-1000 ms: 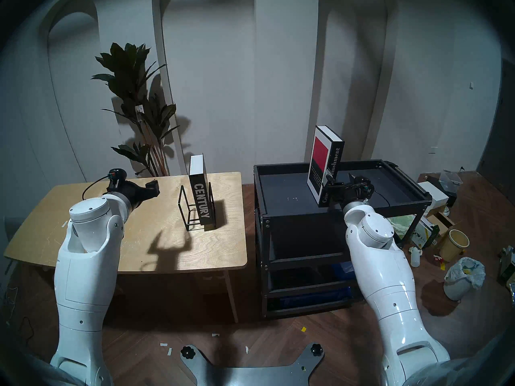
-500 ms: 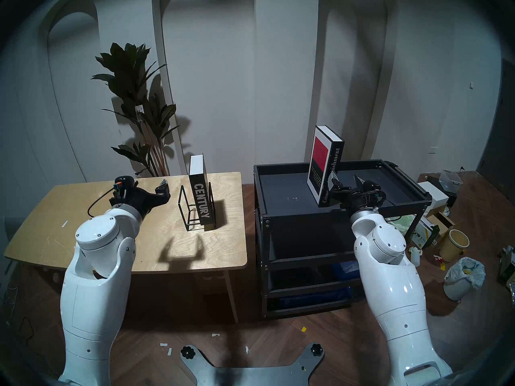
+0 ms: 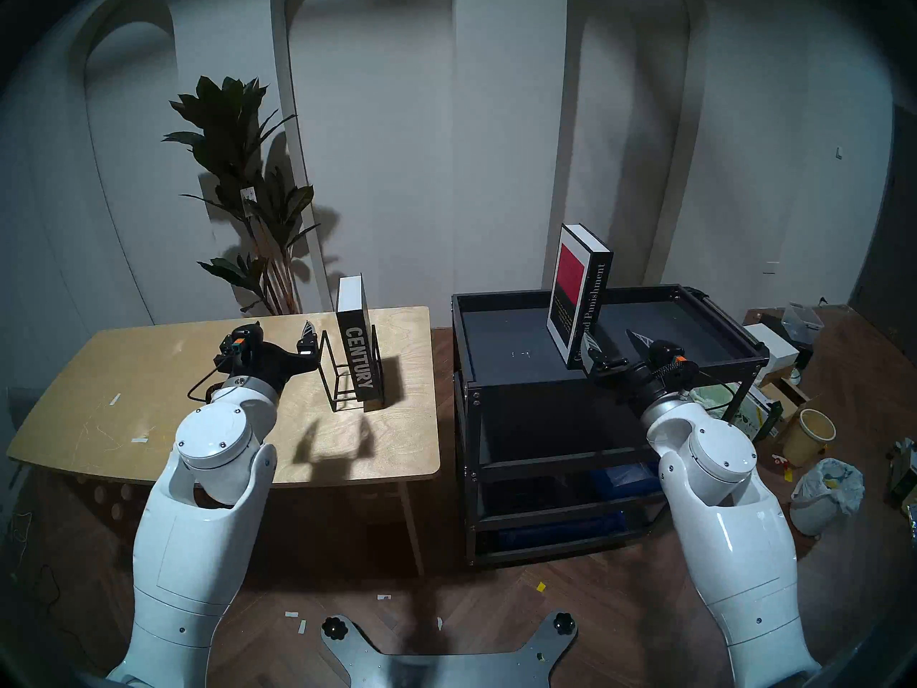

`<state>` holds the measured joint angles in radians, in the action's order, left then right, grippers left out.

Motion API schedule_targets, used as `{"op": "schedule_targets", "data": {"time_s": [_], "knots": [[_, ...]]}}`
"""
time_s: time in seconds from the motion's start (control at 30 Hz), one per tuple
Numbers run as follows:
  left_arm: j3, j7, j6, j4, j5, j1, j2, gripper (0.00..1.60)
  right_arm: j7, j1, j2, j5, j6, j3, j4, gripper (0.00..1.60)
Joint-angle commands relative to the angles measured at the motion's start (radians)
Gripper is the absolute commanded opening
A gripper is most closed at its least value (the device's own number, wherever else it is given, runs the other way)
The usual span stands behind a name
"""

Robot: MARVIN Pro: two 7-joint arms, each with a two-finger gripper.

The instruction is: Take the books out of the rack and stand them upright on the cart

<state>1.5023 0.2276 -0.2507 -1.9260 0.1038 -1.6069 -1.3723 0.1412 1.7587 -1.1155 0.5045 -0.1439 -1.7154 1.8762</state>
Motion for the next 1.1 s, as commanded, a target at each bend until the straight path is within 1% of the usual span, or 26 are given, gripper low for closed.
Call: {"op": "schedule_targets", "data": {"time_s": [0.0, 0.03, 0.1, 0.13, 0.23, 0.27, 0.3, 0.33, 0.37, 0.4, 0.43, 0.47, 0.5, 0.53, 0.63, 0.67, 0.73, 0.83, 0.9, 0.97, 1.0, 1.03, 1.07], "knots": [[-0.023, -0.001, 0.011, -0.072, 0.015, 0.024, -0.028, 1.60, -0.005, 0.060, 0.031, -0.014, -0.041, -0.032, 0.068, 1.60], [-0.030, -0.002, 0.009, -0.089, 0.012, 0.015, -0.027, 1.60, -0.004, 0.059, 0.031, -0.015, -0.042, -0.033, 0.067, 1.60], [-0.048, -0.001, -0.017, -0.126, 0.013, -0.003, -0.032, 1.60, -0.007, 0.054, 0.034, -0.026, -0.050, -0.034, 0.064, 1.60], [-0.059, -0.003, -0.028, -0.126, 0.015, 0.001, -0.036, 1.60, -0.004, 0.050, 0.042, -0.039, -0.046, -0.030, 0.058, 1.60], [-0.078, 0.000, -0.077, -0.167, 0.030, -0.005, -0.047, 1.60, -0.004, 0.042, 0.043, -0.057, -0.040, -0.019, 0.048, 1.60], [-0.083, -0.002, -0.105, -0.185, 0.037, -0.008, -0.046, 1.60, -0.010, 0.038, 0.043, -0.072, -0.032, -0.013, 0.043, 1.60], [-0.087, 0.000, -0.117, -0.193, 0.040, -0.008, -0.048, 1.60, -0.013, 0.035, 0.040, -0.079, -0.024, -0.009, 0.038, 1.60], [-0.095, 0.013, -0.136, -0.205, 0.025, -0.011, -0.046, 1.60, -0.010, 0.028, 0.022, -0.063, -0.013, -0.011, 0.028, 1.60], [-0.100, 0.020, -0.166, -0.226, 0.021, -0.018, -0.043, 1.60, -0.011, 0.023, 0.023, -0.068, -0.014, -0.008, 0.023, 1.60], [-0.103, 0.022, -0.175, -0.224, 0.024, -0.018, -0.047, 1.60, -0.017, 0.021, 0.028, -0.100, 0.022, 0.000, 0.012, 1.60], [-0.107, 0.028, -0.194, -0.221, 0.025, -0.015, -0.053, 1.60, -0.019, 0.017, 0.025, -0.109, 0.045, 0.004, 0.003, 1.60], [-0.113, 0.033, -0.191, -0.213, 0.020, -0.012, -0.055, 1.60, -0.010, 0.012, 0.017, -0.085, 0.038, -0.001, -0.003, 1.60], [-0.122, 0.043, -0.188, -0.206, 0.011, -0.009, -0.058, 1.60, -0.010, 0.010, 0.018, -0.085, 0.042, -0.001, -0.005, 1.60], [-0.131, 0.048, -0.168, -0.196, 0.006, -0.007, -0.063, 1.60, -0.016, 0.009, 0.020, -0.096, 0.050, 0.001, -0.006, 1.60], [-0.168, 0.083, -0.128, -0.163, -0.028, 0.005, -0.080, 1.60, -0.011, 0.004, 0.023, -0.091, 0.052, 0.001, -0.013, 1.60], [-0.184, 0.099, -0.109, -0.145, -0.047, 0.014, -0.086, 1.60, -0.018, 0.003, 0.024, -0.101, 0.057, 0.002, -0.013, 1.60], [-0.207, 0.121, -0.082, -0.107, -0.065, 0.036, -0.102, 1.60, -0.012, 0.002, 0.022, -0.095, 0.058, 0.001, -0.018, 1.60], [-0.238, 0.152, -0.048, -0.040, -0.105, 0.084, -0.113, 1.60, -0.012, 0.002, 0.023, -0.099, 0.063, 0.002, -0.022, 1.60], [-0.246, 0.164, -0.042, -0.004, -0.121, 0.113, -0.128, 1.60, -0.012, 0.002, 0.023, -0.102, 0.064, 0.002, -0.021, 1.60], [-0.243, 0.164, -0.035, 0.018, -0.149, 0.123, -0.144, 1.60, -0.012, 0.003, 0.023, -0.102, 0.064, 0.000, -0.018, 1.60], [-0.242, 0.170, -0.033, 0.037, -0.159, 0.137, -0.150, 1.60, -0.012, 0.004, 0.023, -0.104, 0.067, -0.002, -0.016, 1.60], [-0.236, 0.187, -0.033, 0.060, -0.192, 0.149, -0.163, 1.60, -0.013, 0.006, 0.021, -0.104, 0.069, -0.006, -0.014, 1.60], [-0.233, 0.196, -0.031, 0.080, -0.198, 0.165, -0.170, 1.60, -0.013, 0.007, 0.020, -0.105, 0.070, -0.007, -0.013, 1.60]]}}
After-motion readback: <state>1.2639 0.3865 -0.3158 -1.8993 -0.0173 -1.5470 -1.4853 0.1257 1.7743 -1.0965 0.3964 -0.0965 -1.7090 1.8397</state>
